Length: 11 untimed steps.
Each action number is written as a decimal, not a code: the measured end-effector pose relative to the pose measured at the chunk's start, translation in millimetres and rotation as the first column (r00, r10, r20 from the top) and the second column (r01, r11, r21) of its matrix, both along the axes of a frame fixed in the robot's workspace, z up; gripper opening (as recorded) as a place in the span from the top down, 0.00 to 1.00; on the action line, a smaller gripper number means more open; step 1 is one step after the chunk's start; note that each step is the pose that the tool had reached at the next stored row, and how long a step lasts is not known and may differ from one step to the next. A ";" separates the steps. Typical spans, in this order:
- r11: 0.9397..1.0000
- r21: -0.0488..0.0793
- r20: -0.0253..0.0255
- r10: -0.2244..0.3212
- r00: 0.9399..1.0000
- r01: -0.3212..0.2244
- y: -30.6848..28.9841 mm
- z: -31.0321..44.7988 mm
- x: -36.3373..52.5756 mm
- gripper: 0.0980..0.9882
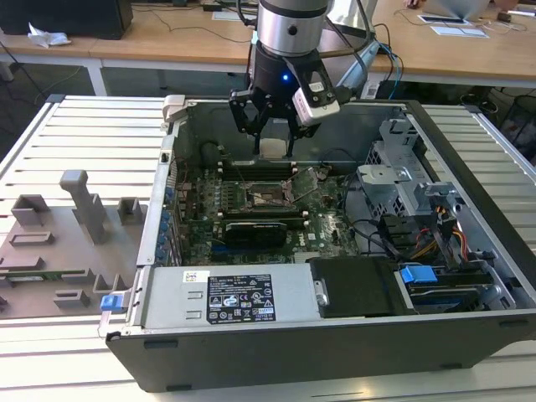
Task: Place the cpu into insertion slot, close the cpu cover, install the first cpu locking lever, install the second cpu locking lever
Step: 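Place the cpu into insertion slot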
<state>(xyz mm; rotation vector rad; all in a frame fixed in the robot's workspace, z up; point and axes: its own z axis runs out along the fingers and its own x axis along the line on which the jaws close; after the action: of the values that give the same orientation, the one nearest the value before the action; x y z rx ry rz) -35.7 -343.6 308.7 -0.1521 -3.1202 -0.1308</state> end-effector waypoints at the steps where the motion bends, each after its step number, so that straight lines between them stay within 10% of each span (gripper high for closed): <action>1: 1.000 -0.001 0.000 -0.009 1.000 0.009 0.0 -0.1 0.0 0.50; 11: 0.992 -0.015 0.001 -0.122 0.993 0.122 0.0 -1.3 0.0 0.50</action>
<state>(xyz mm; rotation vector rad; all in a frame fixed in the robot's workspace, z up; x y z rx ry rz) -35.7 -343.7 307.4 -0.3436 -3.1116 -0.1094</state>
